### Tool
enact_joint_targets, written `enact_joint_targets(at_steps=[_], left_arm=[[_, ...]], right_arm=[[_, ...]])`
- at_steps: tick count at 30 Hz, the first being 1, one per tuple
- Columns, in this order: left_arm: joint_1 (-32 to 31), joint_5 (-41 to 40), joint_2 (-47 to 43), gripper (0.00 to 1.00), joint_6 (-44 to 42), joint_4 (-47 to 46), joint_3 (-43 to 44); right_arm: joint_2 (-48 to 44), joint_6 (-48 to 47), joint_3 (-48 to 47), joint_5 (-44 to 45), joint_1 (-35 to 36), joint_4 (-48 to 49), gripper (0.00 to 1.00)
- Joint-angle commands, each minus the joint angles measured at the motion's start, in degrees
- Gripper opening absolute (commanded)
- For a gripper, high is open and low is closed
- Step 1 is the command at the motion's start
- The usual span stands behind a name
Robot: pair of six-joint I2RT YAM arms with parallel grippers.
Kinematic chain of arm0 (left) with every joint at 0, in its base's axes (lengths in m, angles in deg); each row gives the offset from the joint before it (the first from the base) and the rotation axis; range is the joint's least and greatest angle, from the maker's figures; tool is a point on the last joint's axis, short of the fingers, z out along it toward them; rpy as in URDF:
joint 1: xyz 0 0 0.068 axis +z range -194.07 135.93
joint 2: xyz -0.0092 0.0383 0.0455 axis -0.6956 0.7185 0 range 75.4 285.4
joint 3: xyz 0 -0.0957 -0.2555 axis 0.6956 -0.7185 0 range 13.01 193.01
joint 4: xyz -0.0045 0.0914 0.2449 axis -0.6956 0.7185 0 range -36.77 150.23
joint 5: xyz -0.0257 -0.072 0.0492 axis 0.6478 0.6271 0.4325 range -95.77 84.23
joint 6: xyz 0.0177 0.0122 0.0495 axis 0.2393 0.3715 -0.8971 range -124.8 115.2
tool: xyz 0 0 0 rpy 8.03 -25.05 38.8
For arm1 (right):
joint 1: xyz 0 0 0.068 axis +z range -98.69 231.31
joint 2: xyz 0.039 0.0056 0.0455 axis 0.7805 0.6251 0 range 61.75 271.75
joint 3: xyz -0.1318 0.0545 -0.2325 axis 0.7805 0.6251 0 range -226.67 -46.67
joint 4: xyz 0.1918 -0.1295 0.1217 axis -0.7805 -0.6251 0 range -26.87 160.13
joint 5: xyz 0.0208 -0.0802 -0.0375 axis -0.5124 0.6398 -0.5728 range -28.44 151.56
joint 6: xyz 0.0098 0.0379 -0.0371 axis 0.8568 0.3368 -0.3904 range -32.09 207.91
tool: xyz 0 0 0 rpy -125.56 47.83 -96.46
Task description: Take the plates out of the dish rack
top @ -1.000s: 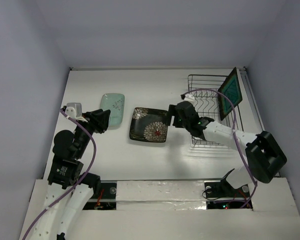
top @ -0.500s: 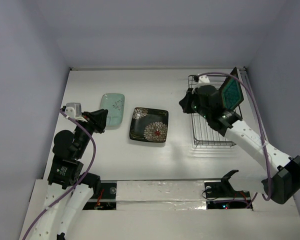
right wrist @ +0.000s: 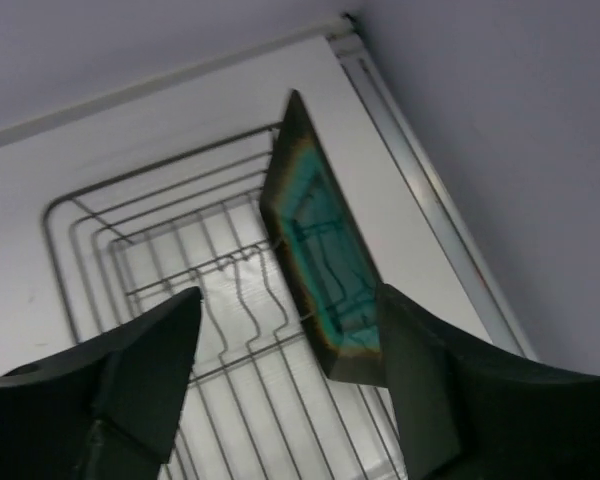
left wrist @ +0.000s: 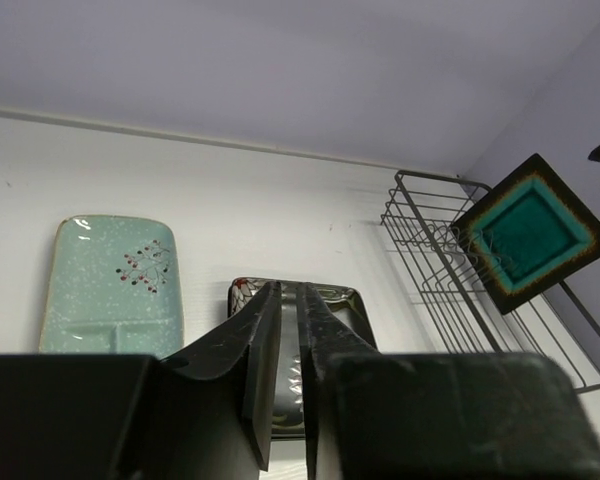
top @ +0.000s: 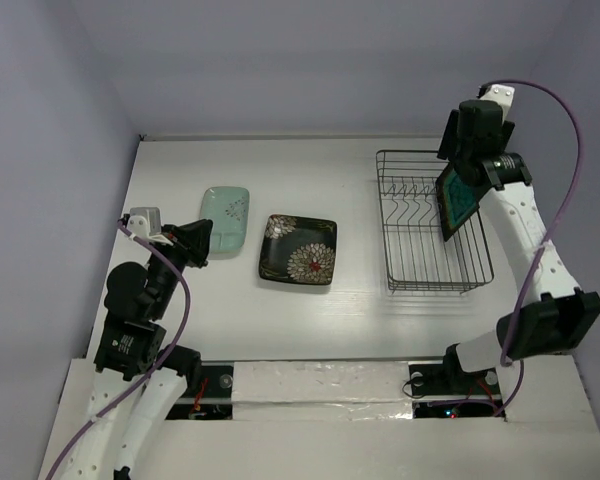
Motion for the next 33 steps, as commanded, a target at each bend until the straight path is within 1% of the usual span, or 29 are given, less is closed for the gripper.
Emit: enact_joint_targets(at_steps=[1,3,4,7,9,13,14,16,17,18,23,24,25,29,30,32,33], left_arm=[[-0.8,-0.1,-0.6,0.11,0.2,-1.6,2.0],[-0.8,-0.3,-0.7,0.14,0.1,-1.3,2.0],[-0.8,-0.5,-0.8,0.15,0.1,-1.3,2.1],[-0.8,-0.4,-0.5,0.17,0.1,-1.3,2.1],[-1.3,-0.6,-0.2,0.18,0.0,-1.2,2.1],[-1.3,-0.3,0.6,0.19,-0.1,-1.2,2.2],[-1.3,-0.2,0.6,0.20,-0.1,-1.2,2.2],[-1.3,-0.4,0.6,0.20,0.0,-1.2,2.2],[-1.3,-0.5,0.5,0.20,0.0,-1.1,2.1],[-1.3,-0.6,0.5,0.21,0.0,-1.1,2.1],[-1.3,-0.6,1.0,0.21,0.1,-1.2,2.1],[-1.3,-0.6,1.0,0.21,0.0,-1.2,2.1],[-1.3,-0.6,0.9,0.21,0.1,-1.2,2.1],[-1.3,-0.6,0.8,0.21,0.1,-1.1,2.1],[-1.3,-0.5,0.8,0.22,0.0,-1.2,2.1],[-1.3,-0.5,0.8,0.22,0.0,-1.1,2.1],[-1.3,-0.5,0.8,0.22,0.1,-1.2,2.1]], right_arm=[[2.5,-5.1,-4.0,3.8,-4.0,-7.2,0.80],[5.8,-6.4,-6.7,3.7,-5.8,-7.9,0.80],[6.9,-6.8,-7.6,2.0,-7.3,-9.2,0.80],[10.7,-7.8,-9.7,-0.2,-9.0,-9.5,0.77],[13.0,-7.7,-10.6,0.0,-9.8,-10.1,0.73],[14.2,-9.2,-8.8,-1.7,-10.8,-8.0,0.66],[14.6,-9.5,-8.5,-2.3,-11.3,-8.0,0.62],[15.7,-9.7,-8.8,-4.0,-11.3,-8.1,0.60],[16.1,-9.7,-9.3,-4.4,-11.3,-8.2,0.57],[16.5,-9.9,-9.5,-4.9,-11.3,-8.3,0.51],[19.3,-10.8,-9.7,-5.5,-11.3,-8.5,0.48],[19.5,-10.9,-9.7,-5.5,-11.3,-8.3,0.43],[19.7,-10.9,-9.9,-5.6,-11.3,-8.6,0.40],[19.9,-11.2,-9.5,-5.9,-11.3,-8.0,0.35],[20.2,-11.2,-9.3,-5.9,-11.3,-7.9,0.29],[20.2,-11.9,-8.9,-5.5,-11.3,-7.7,0.22],[20.0,-13.1,-8.8,-5.4,-11.3,-7.6,0.15]])
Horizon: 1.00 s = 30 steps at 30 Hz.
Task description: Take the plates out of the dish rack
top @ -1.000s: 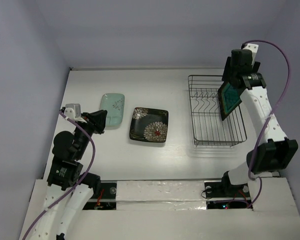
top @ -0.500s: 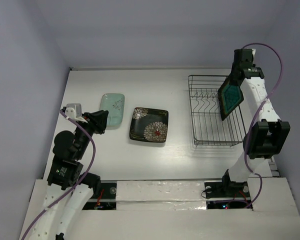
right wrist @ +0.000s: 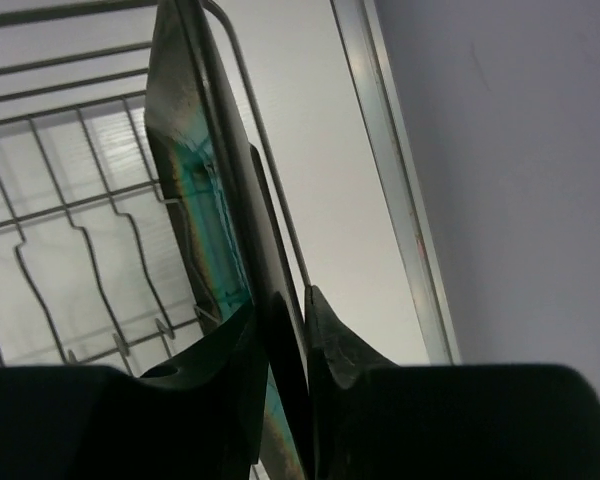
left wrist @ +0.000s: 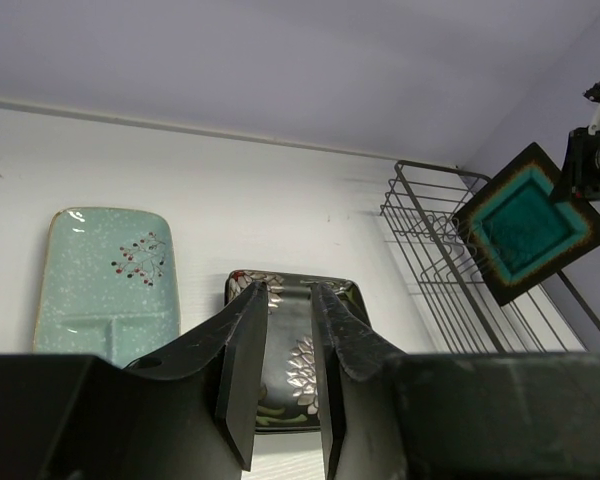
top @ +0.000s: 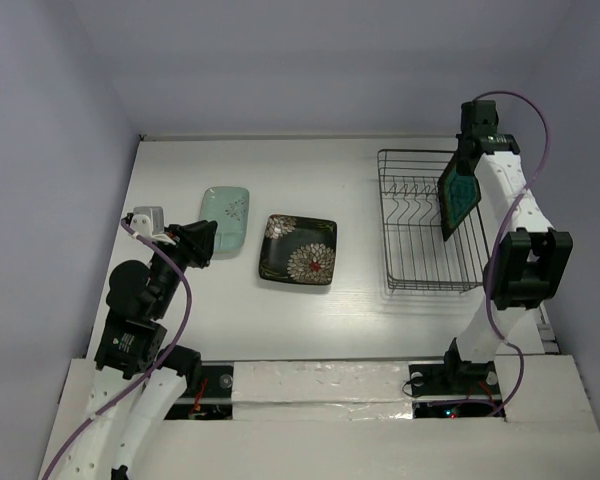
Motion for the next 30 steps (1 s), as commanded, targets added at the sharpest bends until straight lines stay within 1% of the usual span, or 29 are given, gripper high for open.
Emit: enact_joint_targets(at_steps=[1,4,14,21,24,27,28,29,30], left_arm=[[-0.2,0.0,0.3,0.22,0.0,-1.8,2.1],[-0.2,0.0,0.5,0.22,0.1,-1.9,2.0],[-0.2,0.1,0.8,0.22,0.3,-2.2,1.8],[-0.2,0.3,1.1,0.23,0.4,-2.3,1.6],[-0.2,0.0,1.4,0.24,0.4,-2.3,1.6],[-0.2,-0.1,1.5,0.25,0.5,-2.3,1.7],[-0.2,-0.3,1.6,0.25,0.5,-2.3,1.7],[-0.2,-0.5,1.4,0.26,0.5,-2.3,1.7],[-0.2,-0.7,1.4,0.26,0.5,-2.3,1.7]], right_arm=[[-0.6,-0.9,-1.1,0.7,0.0,0.8,0.12],[-2.8,-1.6,-1.1,0.7,0.0,1.3,0.01],[-13.3,-3.7,-0.8,1.4,2.1,2.7,0.00],[-20.2,-1.6,-2.9,3.4,4.4,1.7,0.00],[-23.6,0.3,-3.6,3.8,7.0,1.7,0.00],[-27.4,4.7,-2.3,-0.2,10.4,3.6,0.00],[-28.6,6.1,-1.1,-3.7,11.4,4.8,0.00],[-31.1,8.9,2.3,-5.8,12.7,8.0,0.00],[-32.4,10.8,2.3,-7.5,14.0,10.1,0.00]])
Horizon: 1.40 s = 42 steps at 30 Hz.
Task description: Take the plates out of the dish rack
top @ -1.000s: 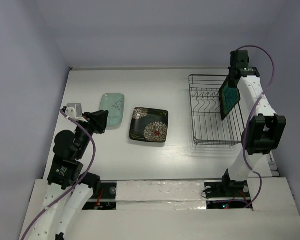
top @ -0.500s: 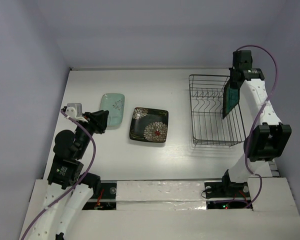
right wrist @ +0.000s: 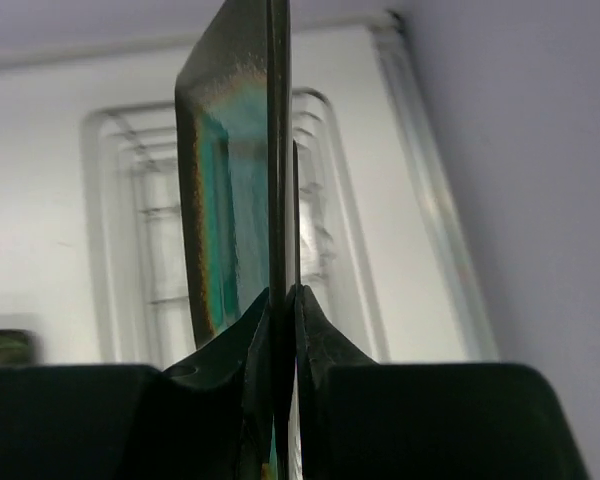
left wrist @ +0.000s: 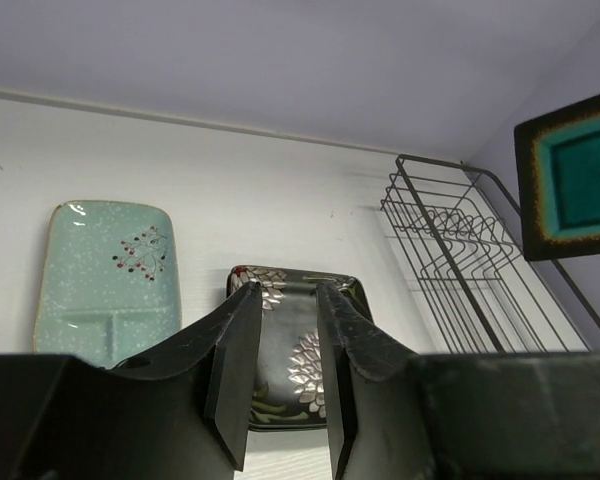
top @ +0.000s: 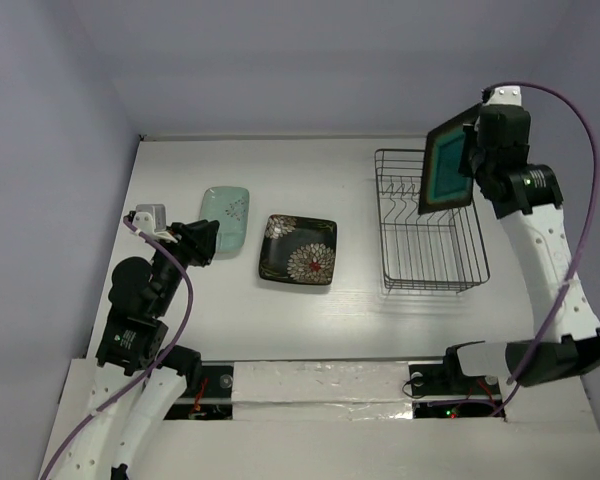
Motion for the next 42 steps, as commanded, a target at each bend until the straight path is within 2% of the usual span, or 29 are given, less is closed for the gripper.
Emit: enact_joint_targets(at_steps=[1,4,5,6,7,9,11,16,24,31,42], left_arm=[[-0.2,-0.6,0.2,0.26,0.3,-2.3,1.7],[-0.2,-0.9,0.2,0.26,0.2,-2.2,1.7],[-0.2,-1.1,0.2,0.26,0.3,-2.1,1.7],[-0.2,-1.3,0.3,0.26,0.2,-2.1,1.6],[-0.2,-1.3,0.3,0.26,0.2,-2.0,1.7],[-0.2,-1.4,0.3,0.26,0.3,-1.8,1.7],[-0.2,-1.4,0.0,0.26,0.4,-1.9,1.6],[-0.2,-1.3,-0.2,0.27,0.3,-1.9,1.6],[-0.2,-0.6,-0.7,0.27,0.4,-2.1,1.5],[-0.2,-0.2,-0.9,0.27,0.4,-2.2,1.6],[-0.2,-0.1,-1.2,0.27,0.5,-2.3,1.5]], right_arm=[[-7.8,9.8,4.8,-9.2,6.4,19.5,0.00],[-11.7,19.4,15.7,-14.4,12.2,28.5,0.00],[-12.6,22.2,19.0,-15.1,13.8,36.5,0.00],[-14.1,28.4,22.1,-14.8,15.8,40.9,0.00],[-14.5,31.5,28.0,-13.0,17.7,49.2,0.00],[-13.8,40.4,33.1,-12.5,22.5,57.0,0.00],[-12.1,44.7,38.3,-10.7,25.4,66.6,0.00],[-2.8,52.7,40.8,-6.9,32.0,77.1,0.00],[5.5,61.6,43.9,-5.8,32.6,82.8,0.00],[8.8,64.4,48.1,-7.3,33.2,84.7,0.00],[7.5,65.2,55.5,-10.8,33.7,86.3,0.00]])
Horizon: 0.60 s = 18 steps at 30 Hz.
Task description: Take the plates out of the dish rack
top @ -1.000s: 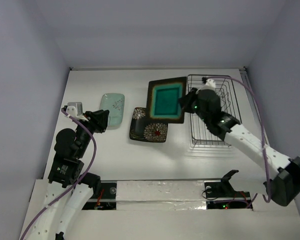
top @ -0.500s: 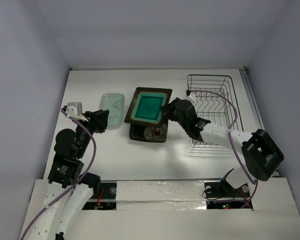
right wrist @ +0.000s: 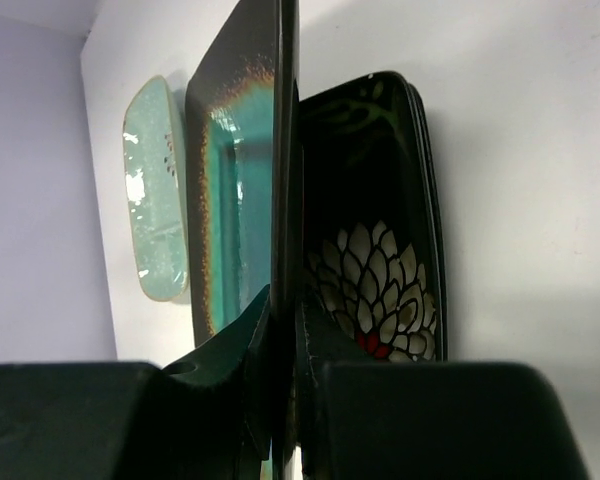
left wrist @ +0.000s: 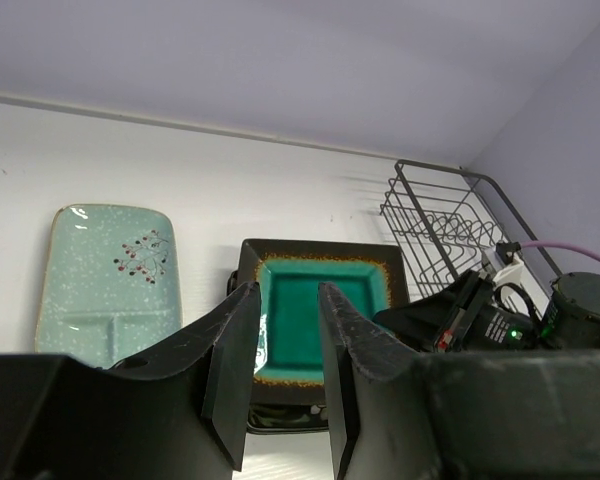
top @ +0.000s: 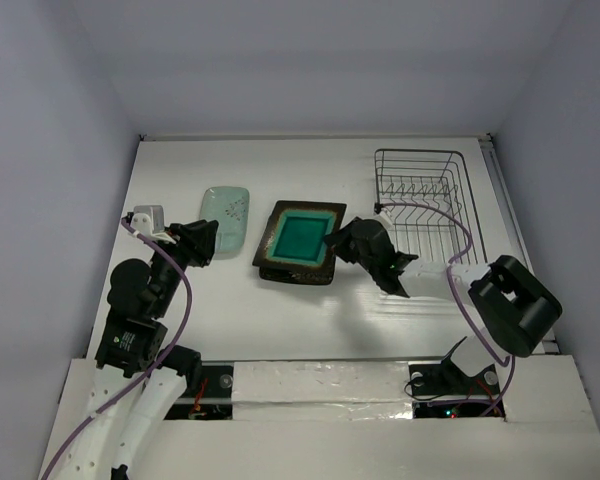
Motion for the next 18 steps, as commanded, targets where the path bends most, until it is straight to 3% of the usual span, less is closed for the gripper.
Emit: enact_joint_targets(at_steps=[1,6,10,14,18], left_arm=[[-0.2,0.5,-0.7,0.27,0.5,-2.3,1.5],[-0.2,0.5,-0.9,0.27,0.5,-2.3,1.4],[-0.2,0.4,-0.9,0.27,0.6,-2.3,1.4],[-0.2,0.5,-0.9,0.27,0.6,-2.3,1.5],[-0.2,0.5,-1.0,0.27,0.6,-2.3,1.5]], right_arm=[[-3.5,3.4,0.0,-1.3,0.8,16.0,0.00],[-0.5,3.5,1.2,-4.4,0.8,17.4,0.00],[0.5,2.0,1.2,-6.0,0.8,16.7,0.07],[0.7,-1.3,-0.5,-7.2,0.8,10.7,0.23],[0.8,-4.5,-2.0,-7.5,0.8,5.2,0.46]])
